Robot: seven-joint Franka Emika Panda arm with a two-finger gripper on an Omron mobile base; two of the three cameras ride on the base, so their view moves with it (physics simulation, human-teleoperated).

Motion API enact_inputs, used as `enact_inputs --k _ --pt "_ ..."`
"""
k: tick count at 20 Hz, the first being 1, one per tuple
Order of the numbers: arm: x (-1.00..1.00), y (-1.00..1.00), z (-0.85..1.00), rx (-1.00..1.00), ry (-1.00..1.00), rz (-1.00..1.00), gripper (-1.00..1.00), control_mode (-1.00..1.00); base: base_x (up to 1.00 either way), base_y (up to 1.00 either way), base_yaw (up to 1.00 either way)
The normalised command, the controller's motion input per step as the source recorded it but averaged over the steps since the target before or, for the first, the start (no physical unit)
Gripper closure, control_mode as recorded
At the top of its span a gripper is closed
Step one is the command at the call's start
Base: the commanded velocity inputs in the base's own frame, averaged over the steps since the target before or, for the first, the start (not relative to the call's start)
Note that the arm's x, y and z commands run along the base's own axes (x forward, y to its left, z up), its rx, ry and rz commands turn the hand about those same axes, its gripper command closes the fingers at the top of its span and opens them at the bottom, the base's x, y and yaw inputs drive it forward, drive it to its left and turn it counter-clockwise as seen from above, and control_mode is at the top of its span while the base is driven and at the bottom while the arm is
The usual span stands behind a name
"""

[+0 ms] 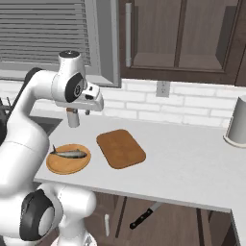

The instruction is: Pick up the knife from the drawer and place it on the cutting board. Then place the meat from the plate to the cutting board.

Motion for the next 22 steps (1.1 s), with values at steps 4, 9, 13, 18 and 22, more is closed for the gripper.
enact_inputs --k 4,9,13,18,22 --pt "-0.52 0.00 0.00 0.00 -0.04 0.00 -1.00 -1.00 0.00 0.00 0.00" --pt "-1.00 0.00 -0.21 -0.01 -0.09 0.00 -1.00 -1.00 0.00 0.00 0.00" --pt "-0.98 0.00 -0.35 0.00 -0.14 -0.03 -1.00 -1.00 0.00 0.00 0.00" --pt "-0.74 0.00 -0.16 -0.01 -0.11 -0.04 -1.00 -1.00 0.00 0.00 0.00" --pt "-0.54 0.06 0.00 -0.01 -0.13 -0.05 -1.00 -1.00 0.00 0.00 0.00"
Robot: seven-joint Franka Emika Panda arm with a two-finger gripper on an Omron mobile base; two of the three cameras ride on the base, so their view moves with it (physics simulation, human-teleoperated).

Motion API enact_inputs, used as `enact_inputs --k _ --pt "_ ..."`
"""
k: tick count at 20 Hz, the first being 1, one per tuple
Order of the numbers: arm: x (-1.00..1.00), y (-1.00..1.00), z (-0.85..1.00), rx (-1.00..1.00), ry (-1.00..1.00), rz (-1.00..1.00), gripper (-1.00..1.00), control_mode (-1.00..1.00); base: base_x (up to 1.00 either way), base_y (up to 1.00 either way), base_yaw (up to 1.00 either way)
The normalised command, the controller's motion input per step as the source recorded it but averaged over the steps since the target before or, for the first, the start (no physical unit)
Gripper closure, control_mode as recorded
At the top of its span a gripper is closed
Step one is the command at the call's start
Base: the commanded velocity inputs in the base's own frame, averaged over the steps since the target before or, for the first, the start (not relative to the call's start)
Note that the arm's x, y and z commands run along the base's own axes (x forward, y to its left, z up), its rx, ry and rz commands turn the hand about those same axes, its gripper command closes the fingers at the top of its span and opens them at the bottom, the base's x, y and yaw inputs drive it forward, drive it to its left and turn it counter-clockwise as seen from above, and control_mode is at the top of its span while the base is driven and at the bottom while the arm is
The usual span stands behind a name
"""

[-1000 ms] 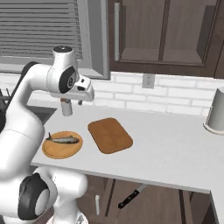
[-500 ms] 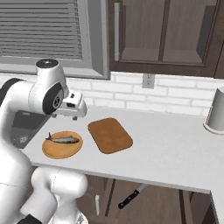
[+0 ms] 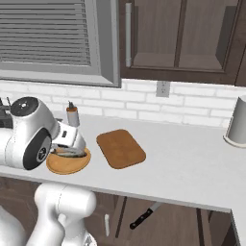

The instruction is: Pick up the knife from the drawer and place it on the cutting board. Then place the meat from the plate to the cutting board.

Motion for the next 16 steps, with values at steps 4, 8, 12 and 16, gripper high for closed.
enact_inputs --k 4,8,12,16 --pt "0.00 0.00 0.00 0.00 0.00 0.00 -1.00 1.00 0.08 0.57 -0.24" --pt "0.00 0.00 0.00 0.00 0.00 0.00 -1.00 1.00 0.16 0.07 -0.40" --pt "0.00 0.00 0.00 0.00 0.00 0.00 -1.00 1.00 0.08 -0.12 -0.49" --pt "0.00 0.00 0.00 0.00 0.00 0.00 -1.00 1.00 0.17 0.00 -0.56"
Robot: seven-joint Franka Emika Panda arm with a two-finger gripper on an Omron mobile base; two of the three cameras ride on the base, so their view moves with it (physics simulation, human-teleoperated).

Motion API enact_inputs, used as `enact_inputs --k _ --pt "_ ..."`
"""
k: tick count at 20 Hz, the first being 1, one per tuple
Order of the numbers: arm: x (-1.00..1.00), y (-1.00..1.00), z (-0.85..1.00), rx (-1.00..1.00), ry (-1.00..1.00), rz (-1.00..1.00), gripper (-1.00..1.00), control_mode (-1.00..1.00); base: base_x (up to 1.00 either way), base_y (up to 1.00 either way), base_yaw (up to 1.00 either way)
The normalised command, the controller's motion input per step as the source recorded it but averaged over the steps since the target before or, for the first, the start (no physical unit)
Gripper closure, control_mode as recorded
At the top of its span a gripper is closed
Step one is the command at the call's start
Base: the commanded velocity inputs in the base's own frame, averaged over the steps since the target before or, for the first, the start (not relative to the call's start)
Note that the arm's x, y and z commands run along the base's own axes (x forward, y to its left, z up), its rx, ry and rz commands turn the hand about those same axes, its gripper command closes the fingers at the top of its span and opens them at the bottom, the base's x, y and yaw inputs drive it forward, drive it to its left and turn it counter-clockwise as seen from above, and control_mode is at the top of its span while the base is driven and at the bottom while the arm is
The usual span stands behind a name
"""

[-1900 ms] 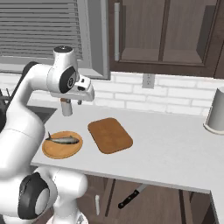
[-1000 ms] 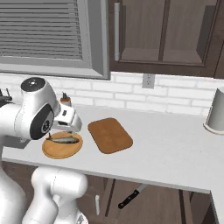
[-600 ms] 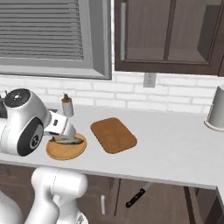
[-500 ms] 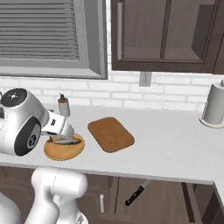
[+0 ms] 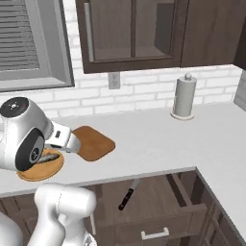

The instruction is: Pick up the knife from the drawer and place it on the cutting board. Then place the meat from the plate to the cutting board.

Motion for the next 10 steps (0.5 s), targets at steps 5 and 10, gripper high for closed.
enact_inputs --k 5,10 --pt "0.00 0.00 0.00 0.00 0.00 0.00 -1.00 1.00 0.36 0.23 -0.56" --pt "0.00 0.00 0.00 0.00 0.00 0.00 -1.00 1.00 0.64 0.43 -0.31"
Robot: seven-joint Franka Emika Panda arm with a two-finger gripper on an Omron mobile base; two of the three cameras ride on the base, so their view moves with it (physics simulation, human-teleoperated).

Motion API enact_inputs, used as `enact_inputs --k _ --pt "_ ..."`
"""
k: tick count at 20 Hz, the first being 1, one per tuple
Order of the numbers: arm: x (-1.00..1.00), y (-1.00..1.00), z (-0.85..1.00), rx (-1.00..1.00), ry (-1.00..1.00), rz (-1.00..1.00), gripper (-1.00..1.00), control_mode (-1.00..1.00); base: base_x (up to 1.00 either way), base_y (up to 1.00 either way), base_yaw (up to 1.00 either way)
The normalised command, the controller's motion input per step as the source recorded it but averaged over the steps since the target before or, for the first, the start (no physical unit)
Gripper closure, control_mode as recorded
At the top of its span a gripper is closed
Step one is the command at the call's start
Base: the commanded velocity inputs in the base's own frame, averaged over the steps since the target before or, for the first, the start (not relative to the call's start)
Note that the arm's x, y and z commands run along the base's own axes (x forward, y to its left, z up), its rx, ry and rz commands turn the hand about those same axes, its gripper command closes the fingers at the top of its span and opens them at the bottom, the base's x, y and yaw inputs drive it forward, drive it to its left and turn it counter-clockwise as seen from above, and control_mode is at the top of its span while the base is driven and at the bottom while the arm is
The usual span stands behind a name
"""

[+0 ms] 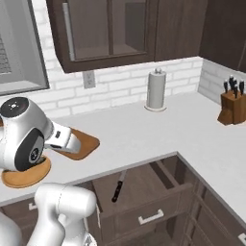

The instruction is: Pick up the knife from the drawer and place it on the cutting board. Then place the meat from the plate to the cutting board.

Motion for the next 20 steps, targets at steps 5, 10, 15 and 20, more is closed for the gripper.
enact_inputs --k 5,10,15,20 --pt "0.00 0.00 0.00 0.00 0.00 0.00 -1.00 1.00 0.98 0.19 -0.14" --pt "0.12 0.00 -0.06 0.01 0.02 -0.06 -1.00 -1.00 0.64 0.06 -0.14" --pt "0.20 -0.62 -0.32 0.05 0.15 -0.26 -1.00 -1.00 0.00 0.00 0.00" --pt "0.00 -1.00 -0.54 0.10 0.09 -0.12 -1.00 -1.00 0.00 0.00 0.00"
